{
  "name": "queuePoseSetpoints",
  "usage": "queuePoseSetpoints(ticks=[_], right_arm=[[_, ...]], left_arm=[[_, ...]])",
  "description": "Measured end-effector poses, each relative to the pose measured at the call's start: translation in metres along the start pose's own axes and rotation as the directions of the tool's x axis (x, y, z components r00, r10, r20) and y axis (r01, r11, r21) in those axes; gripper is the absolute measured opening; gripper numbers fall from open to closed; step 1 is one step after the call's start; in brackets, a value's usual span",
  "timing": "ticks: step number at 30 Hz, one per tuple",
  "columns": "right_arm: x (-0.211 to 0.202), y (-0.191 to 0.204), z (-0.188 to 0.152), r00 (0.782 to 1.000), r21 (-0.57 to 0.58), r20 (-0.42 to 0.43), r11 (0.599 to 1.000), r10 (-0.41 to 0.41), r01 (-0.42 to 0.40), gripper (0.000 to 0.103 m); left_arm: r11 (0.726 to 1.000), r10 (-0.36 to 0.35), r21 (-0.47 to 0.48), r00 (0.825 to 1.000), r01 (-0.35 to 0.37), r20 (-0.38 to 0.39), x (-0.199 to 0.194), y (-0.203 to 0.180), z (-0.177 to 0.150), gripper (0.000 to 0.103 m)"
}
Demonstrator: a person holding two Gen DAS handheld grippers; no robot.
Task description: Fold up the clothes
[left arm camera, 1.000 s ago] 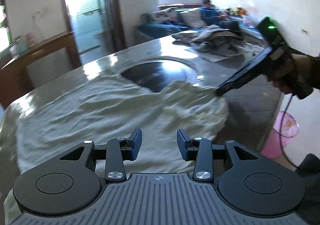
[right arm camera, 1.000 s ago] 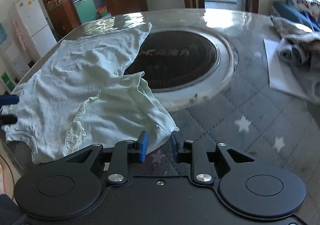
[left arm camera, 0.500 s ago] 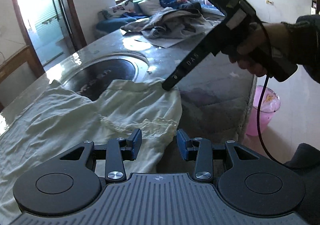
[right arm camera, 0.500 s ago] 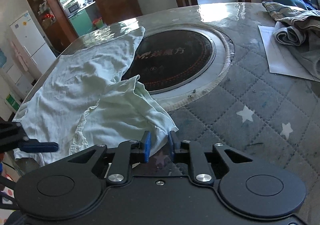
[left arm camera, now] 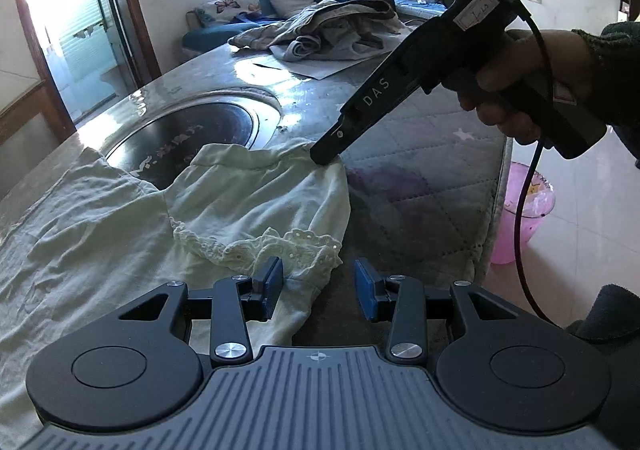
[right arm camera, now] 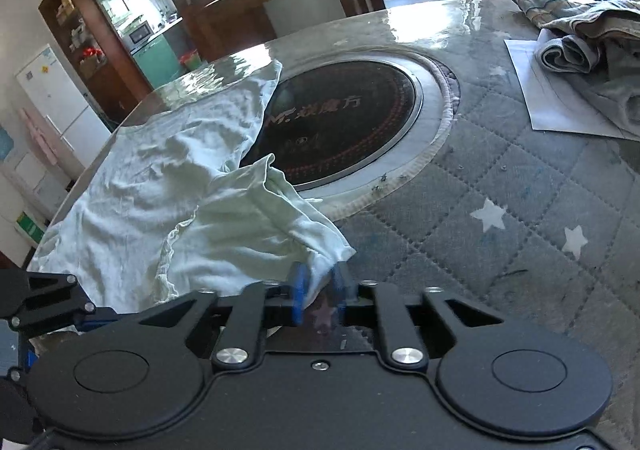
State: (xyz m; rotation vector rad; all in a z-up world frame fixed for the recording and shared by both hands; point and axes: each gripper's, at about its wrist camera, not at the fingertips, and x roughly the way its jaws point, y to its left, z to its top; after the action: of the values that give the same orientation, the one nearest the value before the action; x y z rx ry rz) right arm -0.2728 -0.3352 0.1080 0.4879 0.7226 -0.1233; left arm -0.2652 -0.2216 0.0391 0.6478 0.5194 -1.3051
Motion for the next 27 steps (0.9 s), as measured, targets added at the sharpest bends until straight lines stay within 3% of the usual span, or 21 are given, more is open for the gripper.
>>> queuePoseSetpoints(ticks=[6, 12, 18, 27], right_arm=[[-0.021, 0.011, 0.012, 0.994, 0.016, 0.062, 0.996, 0.085, -0.086, 0.008], [-0.036, 0.059, 0.025, 0.972, -0.107, 0.081, 0.972, 0.220, -0.211, 0.008], [-0.013, 0.103, 0.026, 0.949, -0.187, -0.020, 0.932, 0.313, -0.311, 0.008], [0.036, 0.130, 0.014, 0.935, -0.213, -0.161, 0.914, 0.315, -0.345, 0.008]], left_arm=[[1.000, -0.003, 0.006, 1.000, 0.003, 0.002, -0.001, -0.002, -0.003, 0.044], [1.000, -0.007, -0.005, 1.000, 0.007, 0.009, 0.001, -0.001, -0.005, 0.046], [1.000, -0.008, -0.023, 1.000, 0.008, 0.018, -0.002, 0.000, -0.009, 0.047], [0.998, 0.005, -0.064, 1.000, -0.004, 0.014, -0.026, 0.012, -0.026, 0.050]])
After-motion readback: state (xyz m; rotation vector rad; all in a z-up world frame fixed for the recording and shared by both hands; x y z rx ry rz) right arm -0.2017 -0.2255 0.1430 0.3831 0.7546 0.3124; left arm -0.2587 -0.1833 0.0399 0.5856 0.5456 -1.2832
